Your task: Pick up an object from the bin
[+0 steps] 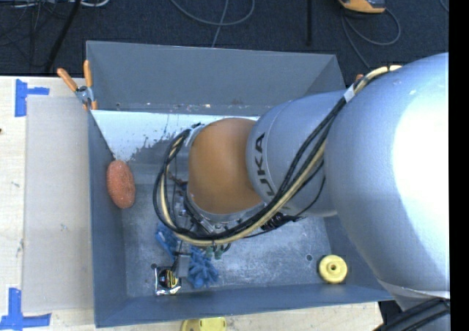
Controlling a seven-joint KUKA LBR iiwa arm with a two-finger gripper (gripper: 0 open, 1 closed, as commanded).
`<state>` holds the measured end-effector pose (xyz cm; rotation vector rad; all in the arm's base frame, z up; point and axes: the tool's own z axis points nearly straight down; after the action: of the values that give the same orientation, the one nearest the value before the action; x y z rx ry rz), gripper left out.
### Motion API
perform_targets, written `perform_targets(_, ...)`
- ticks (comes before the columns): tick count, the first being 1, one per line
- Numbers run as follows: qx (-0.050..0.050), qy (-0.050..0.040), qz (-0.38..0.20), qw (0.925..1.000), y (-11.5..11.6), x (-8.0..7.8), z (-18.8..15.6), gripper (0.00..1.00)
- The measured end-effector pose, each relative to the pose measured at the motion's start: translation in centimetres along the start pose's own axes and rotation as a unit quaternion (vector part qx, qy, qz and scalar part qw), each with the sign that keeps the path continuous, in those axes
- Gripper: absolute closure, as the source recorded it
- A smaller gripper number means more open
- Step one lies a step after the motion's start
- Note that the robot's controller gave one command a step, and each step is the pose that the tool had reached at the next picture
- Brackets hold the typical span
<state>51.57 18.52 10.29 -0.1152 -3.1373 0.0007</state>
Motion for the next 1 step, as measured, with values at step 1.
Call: perform_targets(1, 0.0, 0.0003, -0.082, 0.9967, -3.06, 0.72, 3.38, 1.0)
